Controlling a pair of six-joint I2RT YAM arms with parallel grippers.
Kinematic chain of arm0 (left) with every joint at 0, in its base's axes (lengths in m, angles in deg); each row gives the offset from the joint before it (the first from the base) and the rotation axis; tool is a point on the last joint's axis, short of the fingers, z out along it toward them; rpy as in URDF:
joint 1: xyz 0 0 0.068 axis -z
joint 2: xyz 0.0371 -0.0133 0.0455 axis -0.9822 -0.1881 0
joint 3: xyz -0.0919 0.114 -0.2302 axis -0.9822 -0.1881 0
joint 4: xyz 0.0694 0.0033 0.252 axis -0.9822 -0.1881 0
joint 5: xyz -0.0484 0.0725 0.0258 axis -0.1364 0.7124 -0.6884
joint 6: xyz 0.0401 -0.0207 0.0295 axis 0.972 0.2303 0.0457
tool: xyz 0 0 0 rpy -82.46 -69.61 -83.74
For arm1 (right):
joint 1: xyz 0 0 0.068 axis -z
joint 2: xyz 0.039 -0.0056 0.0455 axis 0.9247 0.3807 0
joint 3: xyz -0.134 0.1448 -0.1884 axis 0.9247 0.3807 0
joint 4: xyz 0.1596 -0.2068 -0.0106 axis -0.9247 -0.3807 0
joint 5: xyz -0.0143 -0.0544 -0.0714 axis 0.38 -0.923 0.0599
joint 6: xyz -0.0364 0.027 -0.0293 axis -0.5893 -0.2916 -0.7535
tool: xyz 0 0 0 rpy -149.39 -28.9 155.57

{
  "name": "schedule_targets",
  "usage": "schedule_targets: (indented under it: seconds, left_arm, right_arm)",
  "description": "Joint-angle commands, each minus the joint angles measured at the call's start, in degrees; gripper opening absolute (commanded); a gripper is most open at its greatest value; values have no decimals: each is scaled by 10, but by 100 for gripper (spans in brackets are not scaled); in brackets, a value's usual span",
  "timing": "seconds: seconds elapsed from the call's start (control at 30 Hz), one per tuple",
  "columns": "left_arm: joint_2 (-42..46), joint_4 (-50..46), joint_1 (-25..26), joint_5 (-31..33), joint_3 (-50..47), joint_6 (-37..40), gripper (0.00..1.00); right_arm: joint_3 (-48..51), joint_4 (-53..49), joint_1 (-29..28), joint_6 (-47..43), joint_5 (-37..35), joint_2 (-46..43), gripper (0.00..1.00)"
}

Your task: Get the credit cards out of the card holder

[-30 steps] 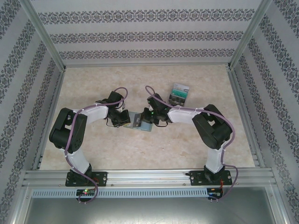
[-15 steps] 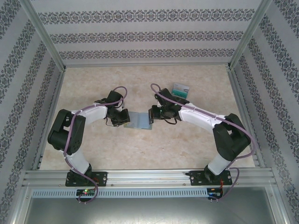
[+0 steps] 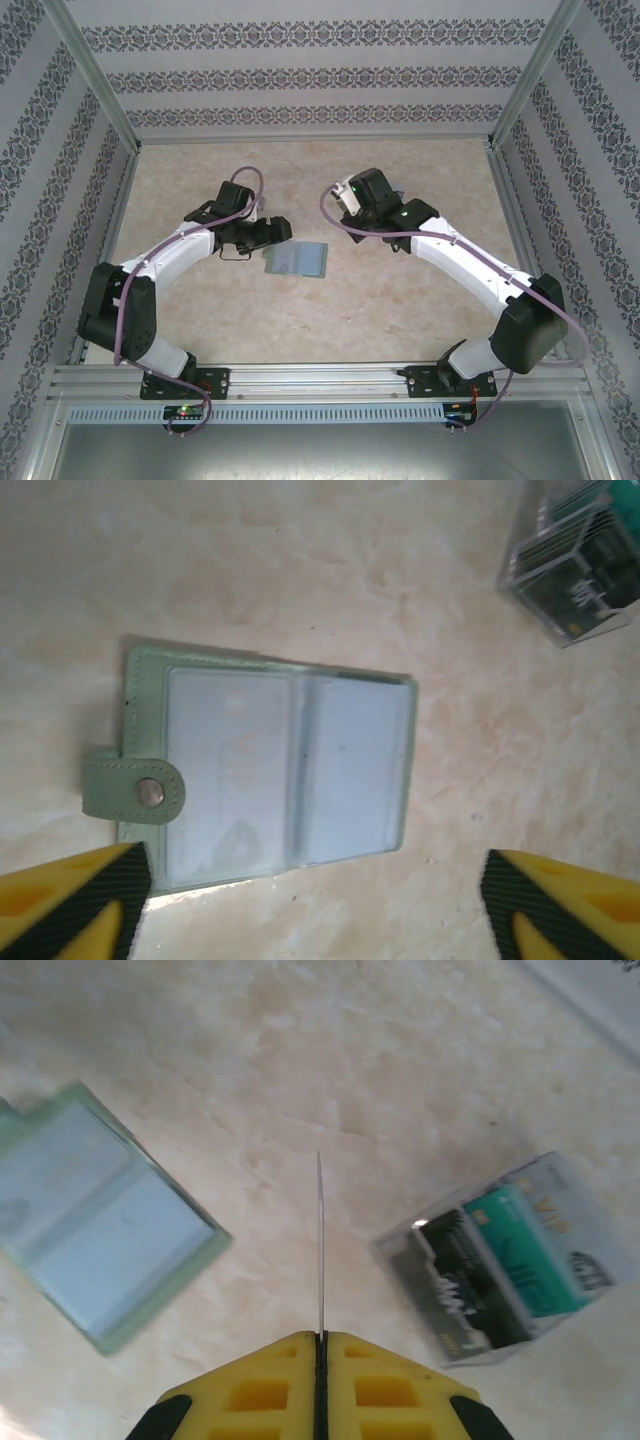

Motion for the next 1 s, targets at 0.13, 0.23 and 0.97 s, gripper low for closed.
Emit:
schedule_targets:
  seconds: [0.13, 0.23, 0.97]
  left_arm:
    - [40, -22, 0, 17, 21, 29, 100]
    - [44, -26, 0, 22, 20, 32, 100]
    - [44, -46, 0, 35, 21, 35, 100]
  right_arm:
    - [-63, -38, 41, -231, -72, 39, 0]
    - [-68, -36, 52, -292, -77, 61, 0]
    - [-105, -37, 112, -329, -56, 209, 0]
